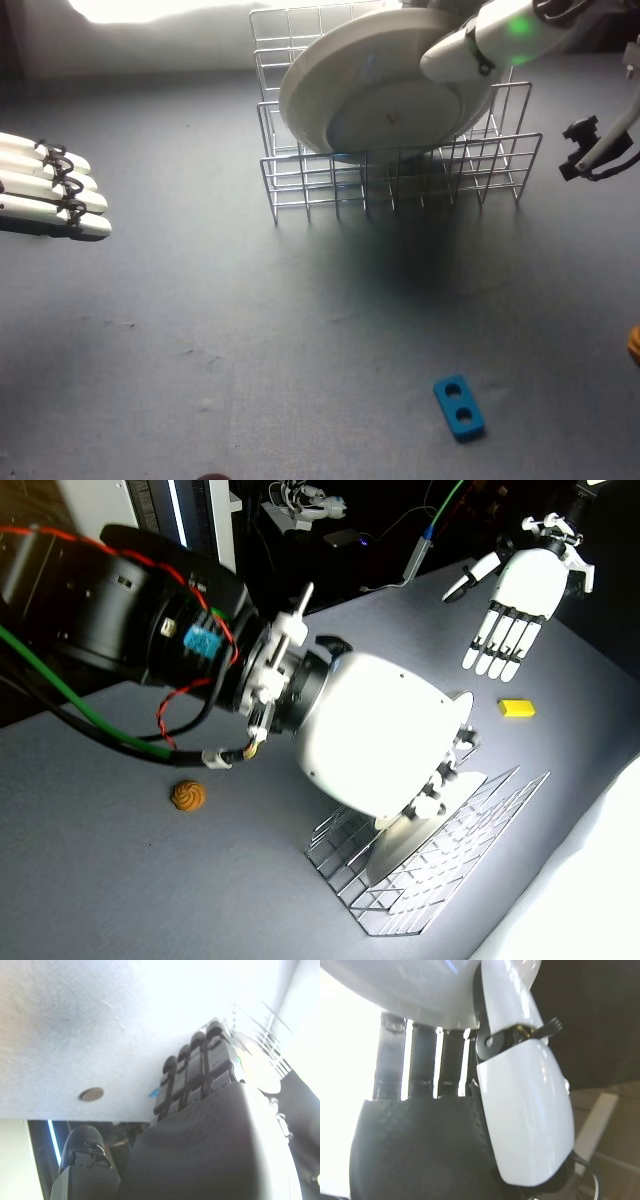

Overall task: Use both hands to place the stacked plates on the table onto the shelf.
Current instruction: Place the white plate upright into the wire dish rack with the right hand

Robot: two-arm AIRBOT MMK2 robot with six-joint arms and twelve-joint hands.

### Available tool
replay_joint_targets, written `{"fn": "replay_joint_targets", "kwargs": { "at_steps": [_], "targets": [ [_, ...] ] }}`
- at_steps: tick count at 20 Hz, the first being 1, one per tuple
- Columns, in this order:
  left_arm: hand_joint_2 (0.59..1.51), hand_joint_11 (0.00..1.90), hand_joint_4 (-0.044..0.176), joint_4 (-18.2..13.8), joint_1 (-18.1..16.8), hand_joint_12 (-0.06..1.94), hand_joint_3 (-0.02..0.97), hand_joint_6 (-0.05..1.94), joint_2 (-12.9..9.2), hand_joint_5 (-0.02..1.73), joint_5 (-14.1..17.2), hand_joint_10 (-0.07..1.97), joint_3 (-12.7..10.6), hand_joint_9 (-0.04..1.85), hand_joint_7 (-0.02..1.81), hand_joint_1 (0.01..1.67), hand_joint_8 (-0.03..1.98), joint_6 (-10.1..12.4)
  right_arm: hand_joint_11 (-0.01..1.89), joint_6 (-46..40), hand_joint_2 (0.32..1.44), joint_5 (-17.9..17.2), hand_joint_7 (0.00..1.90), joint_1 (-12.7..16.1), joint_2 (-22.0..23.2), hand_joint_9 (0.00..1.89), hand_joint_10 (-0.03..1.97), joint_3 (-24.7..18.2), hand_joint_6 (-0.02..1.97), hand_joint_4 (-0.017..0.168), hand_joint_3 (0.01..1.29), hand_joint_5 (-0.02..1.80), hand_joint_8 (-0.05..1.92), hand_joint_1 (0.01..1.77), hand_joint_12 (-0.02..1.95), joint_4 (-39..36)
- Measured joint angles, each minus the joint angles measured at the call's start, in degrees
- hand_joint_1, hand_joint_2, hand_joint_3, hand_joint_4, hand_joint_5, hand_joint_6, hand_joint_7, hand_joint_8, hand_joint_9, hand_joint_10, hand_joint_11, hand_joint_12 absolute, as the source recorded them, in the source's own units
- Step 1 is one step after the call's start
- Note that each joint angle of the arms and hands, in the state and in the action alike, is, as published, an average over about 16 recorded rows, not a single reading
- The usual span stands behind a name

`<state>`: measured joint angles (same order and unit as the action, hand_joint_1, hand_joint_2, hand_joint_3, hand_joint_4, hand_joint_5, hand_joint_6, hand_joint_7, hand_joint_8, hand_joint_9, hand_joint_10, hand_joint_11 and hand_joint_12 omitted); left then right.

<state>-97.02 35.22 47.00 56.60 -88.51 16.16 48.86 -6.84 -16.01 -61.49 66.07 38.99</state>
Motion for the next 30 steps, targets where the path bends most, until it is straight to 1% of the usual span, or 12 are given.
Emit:
{"fn": "replay_joint_targets", "kwargs": {
  "at_steps": [7, 14, 17, 20, 23, 25, 30],
  "targets": [
    [1.080, 0.01, 0.002, -0.04, -0.05, 0.00, 0.010, 0.01, 0.03, 0.02, 0.00, 0.02, 0.00, 0.02, 0.01, 0.02, -0.01, 0.00, 0.71, -0.06, 1.04, -0.73, 1.04, -2.23, -1.89, 0.97, 1.07, 2.47, 0.86, -0.008, 0.01, 0.90, 0.85, 1.38, 1.07, 0.45],
    [1.080, 0.01, 0.002, -0.05, -0.05, 0.00, 0.011, 0.01, 0.04, 0.02, 0.00, 0.02, 0.00, 0.02, 0.01, 0.02, -0.01, 0.00, 0.72, -0.07, 1.04, -1.42, 1.04, -3.86, -2.70, 0.96, 1.08, 3.44, 0.87, -0.009, 0.02, 0.90, 0.84, 1.38, 1.07, 0.22],
    [1.080, 0.01, 0.002, -0.06, -0.06, 0.00, 0.011, 0.01, 0.04, 0.02, 0.00, 0.02, 0.00, 0.02, 0.01, 0.02, -0.01, 0.00, 0.71, -0.06, 1.05, -1.63, 1.03, -4.23, -2.85, 0.94, 1.07, 3.60, 0.89, -0.009, 0.01, 0.89, 0.88, 1.38, 1.08, -0.17],
    [1.080, 0.01, 0.002, -0.06, -0.06, 0.00, 0.011, 0.01, 0.04, 0.02, -0.01, 0.02, 0.00, 0.02, 0.01, 0.02, -0.01, 0.00, 0.68, -0.04, 1.06, -1.71, 1.00, -4.45, -3.04, 0.92, 0.95, 3.62, 0.94, -0.008, 0.01, 0.86, 0.91, 1.36, 1.12, -0.73],
    [1.080, 0.01, 0.002, -0.06, -0.06, 0.00, 0.011, 0.01, 0.04, 0.02, -0.01, 0.02, 0.00, 0.02, 0.01, 0.02, -0.01, 0.00, 0.64, -0.06, 1.08, -1.79, 0.97, -4.56, -3.26, 0.91, 0.80, 3.62, 0.97, -0.008, 0.01, 0.83, 0.79, 1.32, 1.15, -1.31],
    [1.080, 0.01, 0.002, -0.06, -0.06, 0.00, 0.011, 0.01, 0.04, 0.02, -0.01, 0.02, 0.00, 0.02, 0.01, 0.02, -0.01, 0.00, 0.61, -0.08, 1.09, -1.90, 0.96, -4.59, -3.40, 0.90, 0.70, 3.62, 0.91, -0.007, 0.01, 0.81, 0.69, 1.29, 1.18, -1.68],
    [1.080, 0.01, 0.002, -0.06, -0.06, 0.00, 0.011, 0.01, 0.07, 0.02, 0.00, 0.02, 0.00, 0.02, 0.01, 0.02, -0.01, 0.00, 0.53, -0.13, 1.11, -2.08, 0.94, -4.21, -3.58, 0.89, 0.41, 3.55, 0.66, -0.005, 0.01, 0.78, 0.43, 1.21, 1.24, -2.41]
  ]
}}
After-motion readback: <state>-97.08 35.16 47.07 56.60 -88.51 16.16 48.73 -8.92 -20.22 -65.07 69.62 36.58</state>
